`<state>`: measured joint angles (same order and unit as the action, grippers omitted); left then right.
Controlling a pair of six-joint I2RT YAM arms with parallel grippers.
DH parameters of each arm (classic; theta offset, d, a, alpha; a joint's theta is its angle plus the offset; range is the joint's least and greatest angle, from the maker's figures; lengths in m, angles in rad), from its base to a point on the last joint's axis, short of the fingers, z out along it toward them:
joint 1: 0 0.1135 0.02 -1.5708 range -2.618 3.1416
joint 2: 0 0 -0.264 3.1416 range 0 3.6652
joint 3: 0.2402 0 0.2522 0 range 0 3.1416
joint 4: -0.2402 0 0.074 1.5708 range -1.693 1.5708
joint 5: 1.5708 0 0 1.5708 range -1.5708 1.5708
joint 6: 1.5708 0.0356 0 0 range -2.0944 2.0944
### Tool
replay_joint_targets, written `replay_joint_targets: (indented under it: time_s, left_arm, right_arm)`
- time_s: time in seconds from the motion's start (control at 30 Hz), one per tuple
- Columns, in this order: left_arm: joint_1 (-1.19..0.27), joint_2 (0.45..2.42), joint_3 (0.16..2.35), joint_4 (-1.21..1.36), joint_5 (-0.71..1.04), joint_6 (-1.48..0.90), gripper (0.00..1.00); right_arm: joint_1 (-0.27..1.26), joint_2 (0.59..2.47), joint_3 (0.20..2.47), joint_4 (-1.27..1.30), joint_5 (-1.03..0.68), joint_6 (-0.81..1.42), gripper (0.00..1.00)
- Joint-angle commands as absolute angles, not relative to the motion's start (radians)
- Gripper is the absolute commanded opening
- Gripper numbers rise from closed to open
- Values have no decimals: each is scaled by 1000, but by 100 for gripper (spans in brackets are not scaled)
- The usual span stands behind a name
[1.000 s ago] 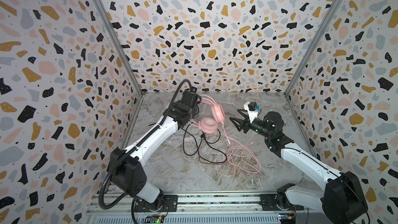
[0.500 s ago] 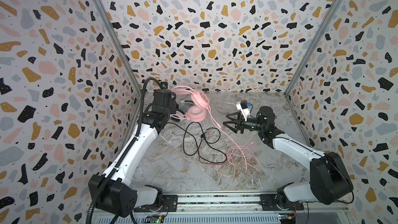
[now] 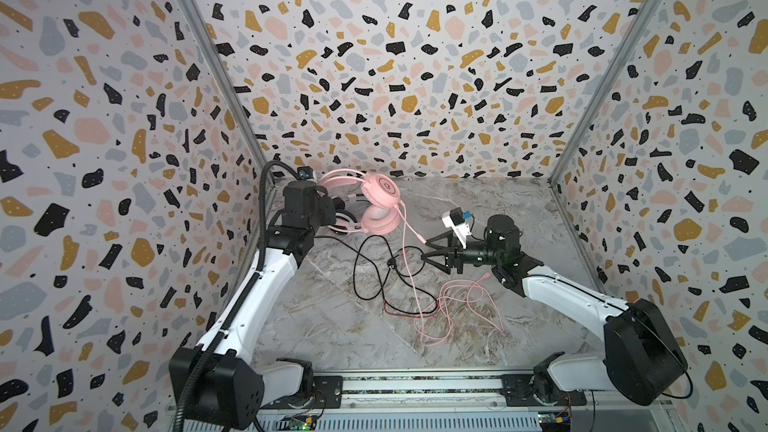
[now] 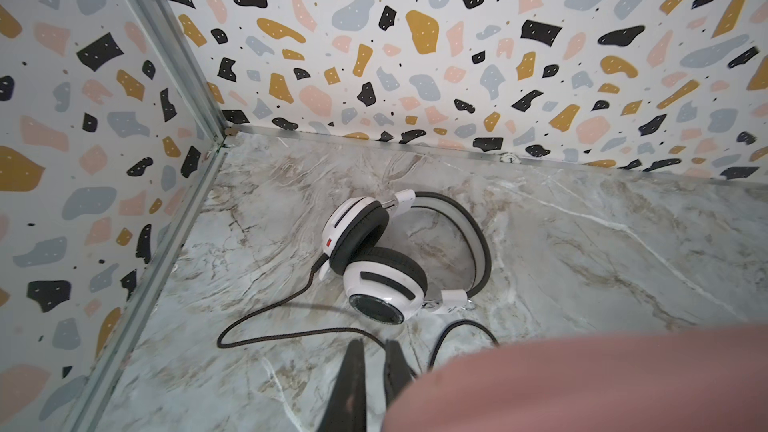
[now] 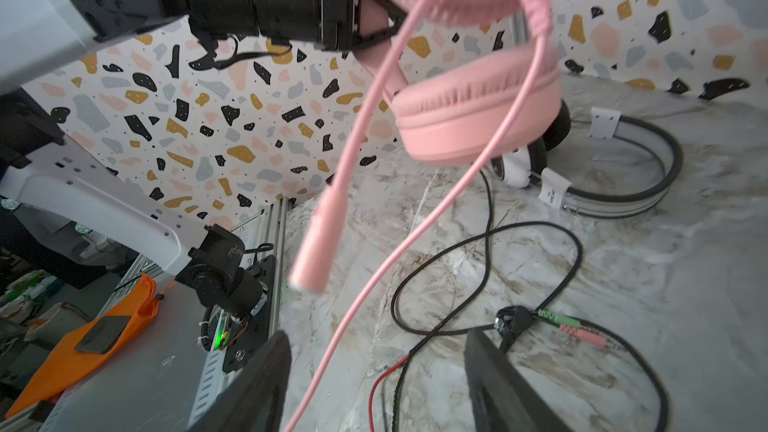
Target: Wrap the headphones
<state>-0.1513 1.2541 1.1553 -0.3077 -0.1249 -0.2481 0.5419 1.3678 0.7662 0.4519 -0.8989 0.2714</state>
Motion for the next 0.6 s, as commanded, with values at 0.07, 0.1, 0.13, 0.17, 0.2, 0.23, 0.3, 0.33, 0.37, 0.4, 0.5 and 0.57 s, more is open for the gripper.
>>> replay_joint_targets:
  time_s: [0.07, 0.1, 0.13, 0.17, 0.2, 0.23, 0.3, 0.33, 0.37, 0.4, 0.5, 0.57]
  left_arm:
    - [-118, 1237, 1131, -130, 29, -348, 0]
    - [-114, 1234, 1123, -116, 47, -357, 0]
    - [-112, 1233, 1117, -105, 63, -367, 0]
    - [-110, 1233, 1114, -93, 76, -373, 0]
    - [-110, 1234, 1111, -86, 89, -378, 0]
    - [-108, 1235, 1107, -77, 104, -387, 0]
    - [-105, 1235, 1095, -47, 143, -404, 0]
    - [-103, 1236, 1089, -33, 166, -413, 0]
    - [-101, 1239, 1088, -24, 181, -420, 0]
    - [-101, 1241, 1086, -16, 195, -427, 0]
    - [-100, 1247, 1076, 16, 248, -448, 0]
    - [-100, 1250, 1070, 41, 287, -464, 0]
  right_arm:
    - [585, 1399, 731, 526, -874, 337, 66]
    - [587, 1406, 718, 566, -878, 363, 66]
    - [589, 1416, 705, 613, -893, 394, 66]
    - [589, 1424, 692, 663, -900, 429, 66]
    - [591, 1431, 683, 701, -903, 458, 66]
    - [596, 1443, 673, 755, -907, 488, 66]
    - [613, 1472, 669, 828, -904, 531, 66]
    - [625, 1488, 670, 851, -897, 544, 66]
    - [637, 1504, 670, 870, -886, 553, 66]
    - [652, 1519, 670, 897, -869, 566, 67]
    - [689, 1574, 673, 976, -846, 604, 67]
    - [712, 1606, 679, 1018, -824, 625, 66]
